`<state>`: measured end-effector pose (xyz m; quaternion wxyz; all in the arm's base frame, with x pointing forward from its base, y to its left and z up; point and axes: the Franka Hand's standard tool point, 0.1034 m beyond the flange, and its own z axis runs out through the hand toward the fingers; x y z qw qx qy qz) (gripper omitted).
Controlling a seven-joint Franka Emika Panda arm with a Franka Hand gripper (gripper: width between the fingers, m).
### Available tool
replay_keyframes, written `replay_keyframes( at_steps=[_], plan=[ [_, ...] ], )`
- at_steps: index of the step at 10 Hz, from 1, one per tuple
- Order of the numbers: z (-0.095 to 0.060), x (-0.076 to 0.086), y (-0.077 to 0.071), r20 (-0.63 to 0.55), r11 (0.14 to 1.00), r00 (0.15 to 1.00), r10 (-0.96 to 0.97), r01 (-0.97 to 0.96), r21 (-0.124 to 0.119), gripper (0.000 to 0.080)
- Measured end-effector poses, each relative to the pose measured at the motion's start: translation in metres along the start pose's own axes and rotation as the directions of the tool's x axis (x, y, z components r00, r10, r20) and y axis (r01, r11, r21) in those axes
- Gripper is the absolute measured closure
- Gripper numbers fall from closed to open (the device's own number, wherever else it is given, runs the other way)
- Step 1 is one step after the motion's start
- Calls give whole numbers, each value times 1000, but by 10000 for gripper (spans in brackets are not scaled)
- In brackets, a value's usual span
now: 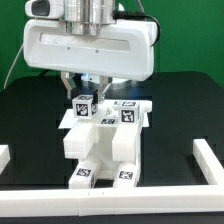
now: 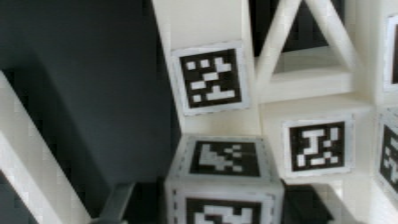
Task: Assemble chair
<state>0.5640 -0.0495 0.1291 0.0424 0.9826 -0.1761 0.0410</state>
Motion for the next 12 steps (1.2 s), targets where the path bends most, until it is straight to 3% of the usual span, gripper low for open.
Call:
replay_keyframes(
  at_steps=[1,2,3,4,7,8,9,12],
  plan=[
    [0,0,0,0,1000,1000,0,0,0,509],
    [0,0,0,0,1000,1000,0,0,0,343],
    [0,0,0,0,1000,1000,0,0,0,343],
    [0,0,0,0,1000,1000,0,0,0,187],
    [0,0,0,0,1000,1000,0,0,0,153],
    [-2,-1,1,21,1000,1000,12,-12,17,153],
    [-13,4,3,61,996,996,58,-62,67,151],
    [-31,18,-2,64,972,984,164,-173,161,151]
  ],
)
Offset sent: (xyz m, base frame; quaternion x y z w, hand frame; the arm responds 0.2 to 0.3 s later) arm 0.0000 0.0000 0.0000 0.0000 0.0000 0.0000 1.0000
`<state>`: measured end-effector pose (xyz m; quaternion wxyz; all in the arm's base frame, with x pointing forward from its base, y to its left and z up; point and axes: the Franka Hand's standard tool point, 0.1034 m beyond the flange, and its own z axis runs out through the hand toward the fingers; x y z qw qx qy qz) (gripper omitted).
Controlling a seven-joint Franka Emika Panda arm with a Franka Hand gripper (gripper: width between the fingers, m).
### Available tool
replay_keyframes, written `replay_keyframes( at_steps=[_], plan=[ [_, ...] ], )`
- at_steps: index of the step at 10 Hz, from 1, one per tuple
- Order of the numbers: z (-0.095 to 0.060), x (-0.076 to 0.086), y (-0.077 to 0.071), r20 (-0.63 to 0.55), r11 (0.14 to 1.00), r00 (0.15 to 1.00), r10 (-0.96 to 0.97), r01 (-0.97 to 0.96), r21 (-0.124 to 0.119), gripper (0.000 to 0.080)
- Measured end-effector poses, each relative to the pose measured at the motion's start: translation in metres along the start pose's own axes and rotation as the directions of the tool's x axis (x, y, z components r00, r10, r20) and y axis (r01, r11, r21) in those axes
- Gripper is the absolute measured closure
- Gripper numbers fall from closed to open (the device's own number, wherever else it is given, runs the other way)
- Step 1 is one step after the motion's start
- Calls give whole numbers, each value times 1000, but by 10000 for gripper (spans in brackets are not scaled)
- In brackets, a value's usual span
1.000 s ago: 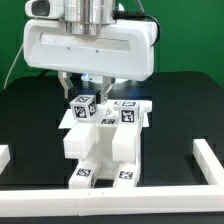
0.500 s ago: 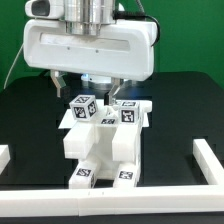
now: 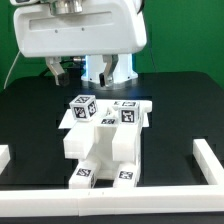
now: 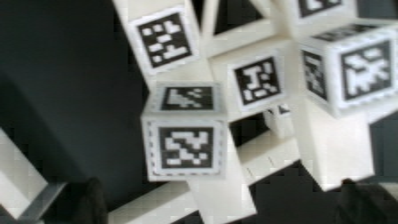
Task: Assemble chair
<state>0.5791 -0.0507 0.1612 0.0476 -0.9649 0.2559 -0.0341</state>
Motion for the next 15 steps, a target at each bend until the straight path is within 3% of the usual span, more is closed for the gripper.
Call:
replay_keyframes(
  at_steps=[2,5,7,8,11,13,15],
  plan=[
    [7,4,1,-69,1000,998,-3,3,-8,151],
    [25,-17,11,-7,999,1000,-13,13,-37,151],
    [31,-20,15,7,999,1000,-11,11,-47,151],
    [37,-20,17,9,998,1000,1,-1,-64,151],
    [39,-20,17,9,998,1000,5,-4,-69,176],
    [40,-20,18,9,998,1000,5,-4,-69,514],
    [40,-20,18,9,998,1000,5,-4,-69,512]
  ],
)
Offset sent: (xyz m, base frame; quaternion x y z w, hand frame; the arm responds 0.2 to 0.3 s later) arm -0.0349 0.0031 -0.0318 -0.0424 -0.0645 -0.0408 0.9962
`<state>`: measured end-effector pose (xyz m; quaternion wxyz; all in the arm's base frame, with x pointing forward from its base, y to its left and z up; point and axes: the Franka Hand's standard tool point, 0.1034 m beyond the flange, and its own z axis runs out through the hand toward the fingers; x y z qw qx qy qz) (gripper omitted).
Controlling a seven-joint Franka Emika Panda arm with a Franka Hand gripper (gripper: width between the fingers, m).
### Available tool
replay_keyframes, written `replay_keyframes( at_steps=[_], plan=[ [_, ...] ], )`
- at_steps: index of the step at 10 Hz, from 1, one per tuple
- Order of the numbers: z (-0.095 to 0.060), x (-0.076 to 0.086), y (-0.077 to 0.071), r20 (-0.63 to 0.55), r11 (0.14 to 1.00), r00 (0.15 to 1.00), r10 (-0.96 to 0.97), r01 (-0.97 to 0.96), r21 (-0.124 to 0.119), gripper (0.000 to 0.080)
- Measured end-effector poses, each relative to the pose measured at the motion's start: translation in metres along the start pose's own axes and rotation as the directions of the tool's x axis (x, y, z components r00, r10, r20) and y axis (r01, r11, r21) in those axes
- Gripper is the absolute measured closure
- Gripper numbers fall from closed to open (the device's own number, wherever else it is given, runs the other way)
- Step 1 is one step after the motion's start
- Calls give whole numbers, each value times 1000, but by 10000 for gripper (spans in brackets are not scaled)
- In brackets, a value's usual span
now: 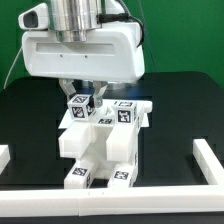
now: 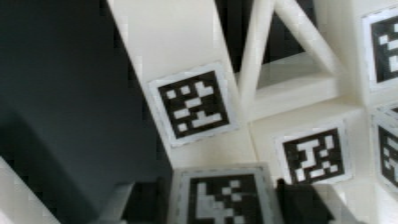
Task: Assemble chair
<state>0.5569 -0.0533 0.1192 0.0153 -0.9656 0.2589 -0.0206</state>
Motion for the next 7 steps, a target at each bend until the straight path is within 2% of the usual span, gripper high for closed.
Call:
replay_keyframes(
  at_steps=[3,7],
  plan=[
    [0,0,0,0,999,999,42,-42,1,512],
    [0,0,-1,1,941,941,338,-338,1,512]
  ],
)
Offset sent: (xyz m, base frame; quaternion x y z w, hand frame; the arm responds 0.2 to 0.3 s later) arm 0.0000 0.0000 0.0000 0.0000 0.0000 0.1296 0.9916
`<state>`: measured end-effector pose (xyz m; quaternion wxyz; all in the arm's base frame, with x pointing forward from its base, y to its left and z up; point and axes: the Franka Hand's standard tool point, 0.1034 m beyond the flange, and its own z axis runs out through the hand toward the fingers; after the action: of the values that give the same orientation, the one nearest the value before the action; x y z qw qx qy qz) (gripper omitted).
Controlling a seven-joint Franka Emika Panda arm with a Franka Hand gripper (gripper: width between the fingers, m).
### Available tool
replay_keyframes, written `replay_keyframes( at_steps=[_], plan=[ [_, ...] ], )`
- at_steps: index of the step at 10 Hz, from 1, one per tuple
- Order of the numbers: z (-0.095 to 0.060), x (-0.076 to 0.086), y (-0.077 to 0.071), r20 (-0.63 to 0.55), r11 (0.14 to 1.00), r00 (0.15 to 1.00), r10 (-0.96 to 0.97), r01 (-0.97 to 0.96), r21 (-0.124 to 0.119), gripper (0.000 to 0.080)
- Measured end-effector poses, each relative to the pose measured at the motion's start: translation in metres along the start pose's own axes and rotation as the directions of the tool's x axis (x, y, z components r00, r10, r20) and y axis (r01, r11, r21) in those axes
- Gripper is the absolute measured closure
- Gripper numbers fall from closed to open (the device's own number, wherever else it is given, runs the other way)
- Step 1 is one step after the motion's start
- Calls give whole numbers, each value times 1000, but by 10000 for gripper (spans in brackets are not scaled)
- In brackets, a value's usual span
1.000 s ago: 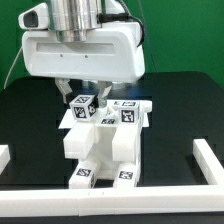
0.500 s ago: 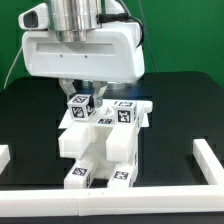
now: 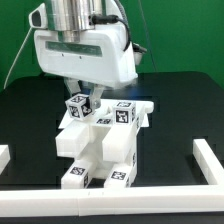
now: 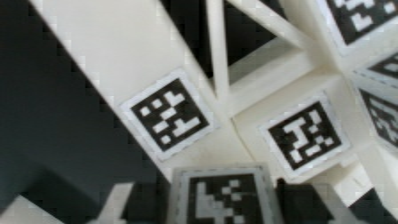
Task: Assemble chair
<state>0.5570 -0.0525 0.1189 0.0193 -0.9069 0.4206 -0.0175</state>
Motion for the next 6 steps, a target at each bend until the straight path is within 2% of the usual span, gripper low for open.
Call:
replay_keyframes(
  at_steps=[3,6],
  plan=[
    [0,0,0,0,973,973,231,-231,0,512],
    [0,-1,-1,0,907,907,422,-422,0,512]
  ],
)
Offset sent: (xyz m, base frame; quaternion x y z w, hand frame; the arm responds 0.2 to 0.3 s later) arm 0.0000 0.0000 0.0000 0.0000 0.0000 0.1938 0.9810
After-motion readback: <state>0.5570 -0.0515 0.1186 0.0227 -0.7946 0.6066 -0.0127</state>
